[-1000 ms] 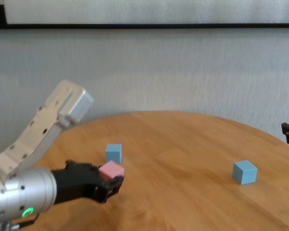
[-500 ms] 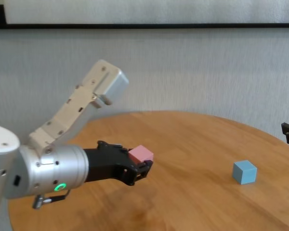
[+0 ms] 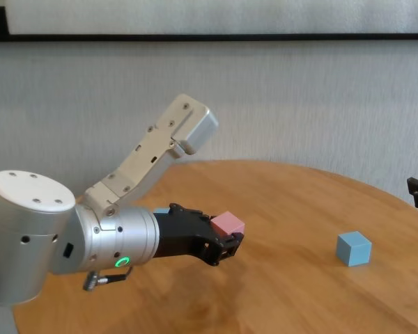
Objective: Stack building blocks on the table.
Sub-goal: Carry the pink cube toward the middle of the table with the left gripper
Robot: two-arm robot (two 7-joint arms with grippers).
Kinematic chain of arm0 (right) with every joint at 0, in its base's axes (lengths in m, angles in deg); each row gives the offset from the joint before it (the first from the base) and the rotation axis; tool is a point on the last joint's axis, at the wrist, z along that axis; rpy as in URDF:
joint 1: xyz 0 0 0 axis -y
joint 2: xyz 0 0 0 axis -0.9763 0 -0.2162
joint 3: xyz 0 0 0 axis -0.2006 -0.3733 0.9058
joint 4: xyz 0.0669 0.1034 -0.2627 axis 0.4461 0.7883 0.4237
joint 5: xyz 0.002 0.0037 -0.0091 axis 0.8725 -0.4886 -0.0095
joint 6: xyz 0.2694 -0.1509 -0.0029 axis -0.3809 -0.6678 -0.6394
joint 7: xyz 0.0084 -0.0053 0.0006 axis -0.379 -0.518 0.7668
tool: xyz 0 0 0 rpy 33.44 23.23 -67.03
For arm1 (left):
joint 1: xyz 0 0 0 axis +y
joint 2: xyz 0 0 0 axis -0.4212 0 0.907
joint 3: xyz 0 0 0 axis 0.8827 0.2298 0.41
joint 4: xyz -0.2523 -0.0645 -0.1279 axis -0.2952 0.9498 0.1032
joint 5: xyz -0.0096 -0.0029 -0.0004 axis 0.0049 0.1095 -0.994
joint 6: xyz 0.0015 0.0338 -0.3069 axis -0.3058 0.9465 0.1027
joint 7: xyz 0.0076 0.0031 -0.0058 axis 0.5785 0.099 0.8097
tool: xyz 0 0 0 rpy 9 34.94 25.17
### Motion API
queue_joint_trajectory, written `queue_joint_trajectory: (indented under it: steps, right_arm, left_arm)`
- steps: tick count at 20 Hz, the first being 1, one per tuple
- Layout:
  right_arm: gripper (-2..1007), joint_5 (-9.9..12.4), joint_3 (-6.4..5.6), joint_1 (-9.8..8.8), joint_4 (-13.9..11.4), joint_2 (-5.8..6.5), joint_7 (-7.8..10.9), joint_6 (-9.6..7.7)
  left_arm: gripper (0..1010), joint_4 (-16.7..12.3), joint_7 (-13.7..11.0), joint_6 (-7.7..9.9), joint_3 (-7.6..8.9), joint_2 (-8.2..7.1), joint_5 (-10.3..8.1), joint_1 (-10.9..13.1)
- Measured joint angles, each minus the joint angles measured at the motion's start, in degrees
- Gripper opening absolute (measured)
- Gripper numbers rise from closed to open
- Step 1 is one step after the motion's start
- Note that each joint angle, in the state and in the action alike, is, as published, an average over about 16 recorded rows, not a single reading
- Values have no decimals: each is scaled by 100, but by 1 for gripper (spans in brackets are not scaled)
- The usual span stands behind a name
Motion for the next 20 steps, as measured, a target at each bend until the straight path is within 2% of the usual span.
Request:
queue_joint_trajectory:
  steps: [9, 20]
  right_arm:
    - [1005, 0, 0, 0, 0, 0, 0, 0]
    - [1005, 0, 0, 0, 0, 0, 0, 0]
  left_arm:
    - [405, 482, -118, -142, -111, 218, 17, -238]
    - [405, 800, -270, -161, -202, 326, -53, -315]
